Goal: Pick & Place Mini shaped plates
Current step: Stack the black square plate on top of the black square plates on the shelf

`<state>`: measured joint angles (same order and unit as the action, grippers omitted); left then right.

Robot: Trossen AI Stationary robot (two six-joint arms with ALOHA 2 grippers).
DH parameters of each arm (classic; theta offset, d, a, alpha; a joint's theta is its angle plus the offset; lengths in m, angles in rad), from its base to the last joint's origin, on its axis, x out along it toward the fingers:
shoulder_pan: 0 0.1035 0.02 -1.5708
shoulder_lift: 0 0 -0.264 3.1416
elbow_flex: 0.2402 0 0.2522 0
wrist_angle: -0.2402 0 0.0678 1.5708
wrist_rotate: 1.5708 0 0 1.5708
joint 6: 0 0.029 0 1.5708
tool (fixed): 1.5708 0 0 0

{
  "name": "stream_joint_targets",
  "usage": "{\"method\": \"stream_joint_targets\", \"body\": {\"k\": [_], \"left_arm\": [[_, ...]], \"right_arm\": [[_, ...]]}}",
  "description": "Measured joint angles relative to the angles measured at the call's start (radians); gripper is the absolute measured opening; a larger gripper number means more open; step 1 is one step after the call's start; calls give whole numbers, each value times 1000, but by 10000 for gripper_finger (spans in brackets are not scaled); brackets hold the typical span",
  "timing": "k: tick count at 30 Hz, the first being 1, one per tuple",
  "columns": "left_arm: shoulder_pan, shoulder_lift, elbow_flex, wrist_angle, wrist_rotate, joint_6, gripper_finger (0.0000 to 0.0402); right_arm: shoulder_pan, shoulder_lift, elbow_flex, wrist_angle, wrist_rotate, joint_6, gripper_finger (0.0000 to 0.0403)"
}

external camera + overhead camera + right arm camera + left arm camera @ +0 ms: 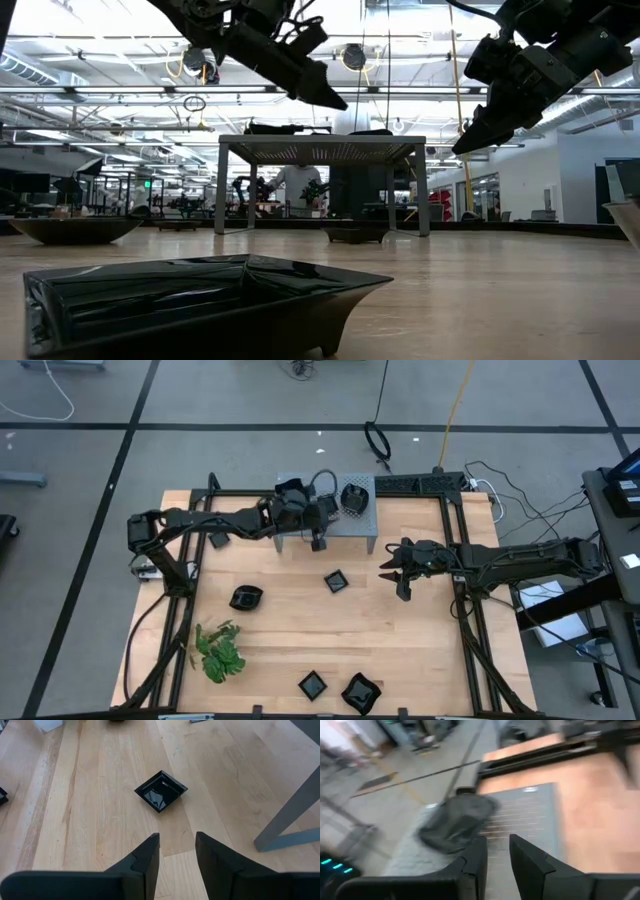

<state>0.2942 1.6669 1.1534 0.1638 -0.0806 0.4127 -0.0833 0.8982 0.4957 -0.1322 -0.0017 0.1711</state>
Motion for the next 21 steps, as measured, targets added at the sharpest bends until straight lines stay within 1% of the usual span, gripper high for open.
{"method": "stream_joint_targets", "body": {"k": [5, 13, 17, 21], "left_arm": [[-76, 0, 0, -84, 60, 0, 88], [-210, 0, 0, -223, 64, 3, 88], [-259, 0, 0, -281, 54, 2, 88], [-301, 0, 0, -332, 50, -35, 88]], "right_arm": [[0, 0, 0, 0, 0, 0, 116], [0, 0, 0, 0, 0, 0, 116], [0, 0, 0, 0, 0, 0, 116], [0, 0, 0, 0, 0, 0, 116]]}}
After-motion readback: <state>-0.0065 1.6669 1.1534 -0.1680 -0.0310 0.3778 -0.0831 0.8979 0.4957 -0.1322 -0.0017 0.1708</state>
